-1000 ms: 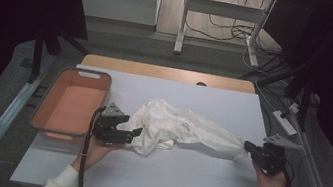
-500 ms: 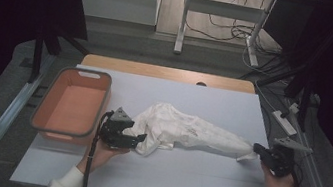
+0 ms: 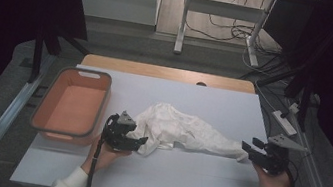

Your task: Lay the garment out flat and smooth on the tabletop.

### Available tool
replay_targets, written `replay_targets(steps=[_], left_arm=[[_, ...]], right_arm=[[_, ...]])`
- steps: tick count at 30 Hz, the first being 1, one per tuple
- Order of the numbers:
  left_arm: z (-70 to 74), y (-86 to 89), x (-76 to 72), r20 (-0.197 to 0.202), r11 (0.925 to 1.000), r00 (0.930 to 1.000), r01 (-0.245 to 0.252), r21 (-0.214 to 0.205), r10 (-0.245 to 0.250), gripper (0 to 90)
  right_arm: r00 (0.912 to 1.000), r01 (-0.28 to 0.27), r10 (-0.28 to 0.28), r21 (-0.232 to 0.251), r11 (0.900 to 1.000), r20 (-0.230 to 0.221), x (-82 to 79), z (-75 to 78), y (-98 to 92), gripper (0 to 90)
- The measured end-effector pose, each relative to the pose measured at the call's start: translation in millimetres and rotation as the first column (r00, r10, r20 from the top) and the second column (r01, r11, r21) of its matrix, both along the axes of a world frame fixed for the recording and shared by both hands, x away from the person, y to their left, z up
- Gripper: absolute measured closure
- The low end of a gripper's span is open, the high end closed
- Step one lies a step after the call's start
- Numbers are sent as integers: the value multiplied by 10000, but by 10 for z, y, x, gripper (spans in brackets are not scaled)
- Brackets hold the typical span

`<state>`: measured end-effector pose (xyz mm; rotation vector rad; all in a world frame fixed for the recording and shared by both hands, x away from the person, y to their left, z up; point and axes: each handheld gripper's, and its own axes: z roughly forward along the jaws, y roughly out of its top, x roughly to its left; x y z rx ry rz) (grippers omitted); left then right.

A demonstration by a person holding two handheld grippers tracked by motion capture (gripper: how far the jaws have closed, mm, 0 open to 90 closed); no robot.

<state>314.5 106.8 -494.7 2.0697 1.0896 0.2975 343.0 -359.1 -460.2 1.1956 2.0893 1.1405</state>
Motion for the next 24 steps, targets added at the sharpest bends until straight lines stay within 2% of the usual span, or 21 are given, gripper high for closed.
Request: replay_targets(steps=[1,2,4,11,16,20,21,22,23,24], left_arm=[[-8,0,4,-21,10000,10000,-19,14,19,345],[-15,-2,7,-44,10000,10000,-46,-19,46,345],[-21,-9,9,-46,10000,10000,-47,19,47,348],[-81,-30,30,-77,9996,9997,-233,188,235,375],[-175,-65,61,-234,9981,9994,-256,552,270,451],[-240,-85,79,-305,9970,9993,-197,745,220,609],[-247,-86,81,-345,9973,9992,-178,709,202,664],[-246,-85,81,-385,9976,9992,-112,678,138,774],[-240,-85,80,-405,9978,9991,-74,663,100,774],[-224,-84,75,-418,9980,9991,-29,638,56,816]], right_arm=[[9995,-321,321,26,9995,38,-8,-7,39,486],[9995,-321,321,26,9995,38,-8,-7,39,486],[9977,-673,673,-27,9977,69,-16,-26,94,482],[9959,-909,909,-45,9958,8,-20,-45,143,469],[9945,-1042,1042,-13,9946,-56,-17,-58,161,460],[9942,-1070,1069,-73,9942,-96,-15,-68,178,455],[9942,-1072,1071,-95,9942,-97,-15,-68,180,454],[9943,-1068,1067,-133,9942,-89,-17,-65,180,453],[9943,-1068,1067,-133,9942,-89,-17,-65,180,453],[9944,-1058,1057,-119,9943,-73,-19,-64,179,453]])
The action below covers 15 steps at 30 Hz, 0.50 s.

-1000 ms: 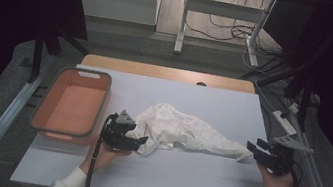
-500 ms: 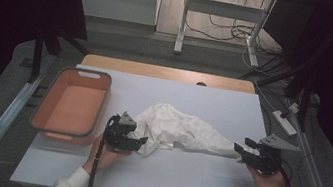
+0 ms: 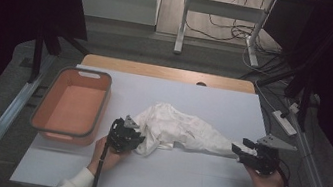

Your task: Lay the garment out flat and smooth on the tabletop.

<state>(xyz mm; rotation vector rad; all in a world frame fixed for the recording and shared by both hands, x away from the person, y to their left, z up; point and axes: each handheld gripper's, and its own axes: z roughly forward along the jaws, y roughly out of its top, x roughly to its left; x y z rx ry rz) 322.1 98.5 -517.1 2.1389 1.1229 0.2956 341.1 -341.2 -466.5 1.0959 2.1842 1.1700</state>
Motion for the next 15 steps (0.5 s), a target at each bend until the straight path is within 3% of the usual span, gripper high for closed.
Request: replay_targets(steps=[6,9,15], left_arm=[[260,79,-75,500,9982,9985,247,-554,-219,864],[392,161,-95,658,9938,9976,263,-1079,-192,865],[566,333,-130,922,9852,9957,167,-1704,-9,862]], right_arm=[[10000,72,-72,23,10000,-7,-5,12,-19,451],[10000,87,-87,0,10000,-27,-5,11,-19,449],[9999,132,-132,-62,9999,-73,-1,5,-16,448]])
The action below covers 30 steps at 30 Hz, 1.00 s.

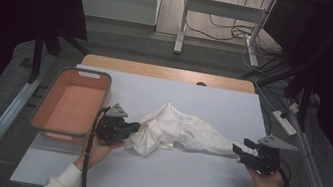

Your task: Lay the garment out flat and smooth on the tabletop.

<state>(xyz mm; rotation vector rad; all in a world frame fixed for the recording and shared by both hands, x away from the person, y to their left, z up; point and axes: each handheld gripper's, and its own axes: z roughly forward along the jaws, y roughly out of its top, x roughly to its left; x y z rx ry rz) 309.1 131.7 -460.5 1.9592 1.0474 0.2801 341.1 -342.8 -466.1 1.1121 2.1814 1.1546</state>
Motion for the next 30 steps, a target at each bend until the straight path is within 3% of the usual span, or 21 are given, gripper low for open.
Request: replay_targets(steps=[9,14,24,30], left_arm=[[125,216,27,206,9966,9986,-478,-673,493,863],[123,396,92,4,9873,9961,-879,-1323,887,863],[72,642,139,-189,9710,9875,-1573,-1800,1565,862],[78,705,150,-189,9660,9845,-1745,-1910,1741,861]], right_arm=[[10000,-9,9,-66,10000,-35,2,-10,10,445],[10000,3,-3,-38,10000,-26,2,-15,9,441],[10000,-50,50,-145,9999,-15,3,-27,31,407],[9999,-158,159,-197,9997,38,0,-30,42,396]])
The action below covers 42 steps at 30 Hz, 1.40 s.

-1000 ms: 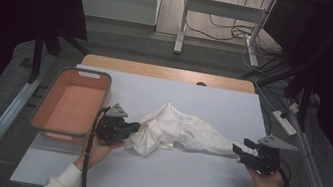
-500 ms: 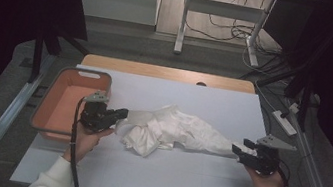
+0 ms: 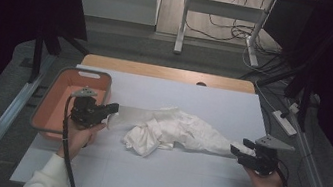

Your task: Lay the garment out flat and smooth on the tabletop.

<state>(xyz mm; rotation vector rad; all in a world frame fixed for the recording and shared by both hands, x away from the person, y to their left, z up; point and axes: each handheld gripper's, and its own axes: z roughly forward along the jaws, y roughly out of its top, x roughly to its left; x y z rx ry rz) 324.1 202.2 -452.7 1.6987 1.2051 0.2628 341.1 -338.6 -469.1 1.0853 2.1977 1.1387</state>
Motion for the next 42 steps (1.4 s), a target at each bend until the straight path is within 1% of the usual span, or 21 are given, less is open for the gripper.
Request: replay_targets(steps=[4,6,8,16,19,23,27,32,35,36,37,38,39,42], left_arm=[[-21,40,29,-70,9999,9999,-115,-64,114,860],[-39,63,50,-132,9996,9998,-164,-209,161,859],[-40,67,55,-131,9996,9998,-177,-225,174,859],[-54,69,110,-168,9992,9993,-331,-225,327,853],[-52,63,126,-166,9991,9990,-412,-71,411,850],[-61,63,142,-200,9989,9987,-474,-29,474,836],[-57,85,137,-137,9975,9974,-704,31,704,815],[-48,129,115,-56,9958,9958,-918,-41,918,797],[-18,126,97,56,9956,9956,-935,5,935,749],[13,103,78,168,9958,9957,-916,88,915,689],[13,103,78,168,9958,9957,-916,88,915,648],[34,87,67,247,9961,9959,-874,145,871,648],[56,69,54,340,9965,9961,-817,187,810,607],[113,10,23,531,9983,9972,-538,243,525,530]], right_arm=[[10000,-15,15,-21,10000,-9,2,-4,3,393],[10000,-46,45,-48,10000,-48,3,-9,12,392],[10000,-33,32,-74,10000,-47,3,-12,16,392],[9999,-90,89,-146,9999,-82,-1,-26,36,390],[9999,-111,110,-150,9998,-85,-1,-28,38,389],[9999,-109,107,-177,9998,-122,1,-35,46,387],[9998,-146,144,-248,9996,-106,-1,-37,53,386],[9998,-142,139,-215,9997,-130,-2,-30,44,386],[9998,-181,179,-203,9996,-116,-3,-28,45,386],[9997,-218,217,-186,9996,-105,-4,-28,47,386],[9997,-218,217,-186,9996,-105,-4,-28,47,386],[9997,-217,216,-171,9996,-89,-4,-28,51,386],[9997,-218,217,-182,9996,-93,-6,-25,53,386],[9996,-269,268,-169,9995,-57,-15,-16,73,386]])
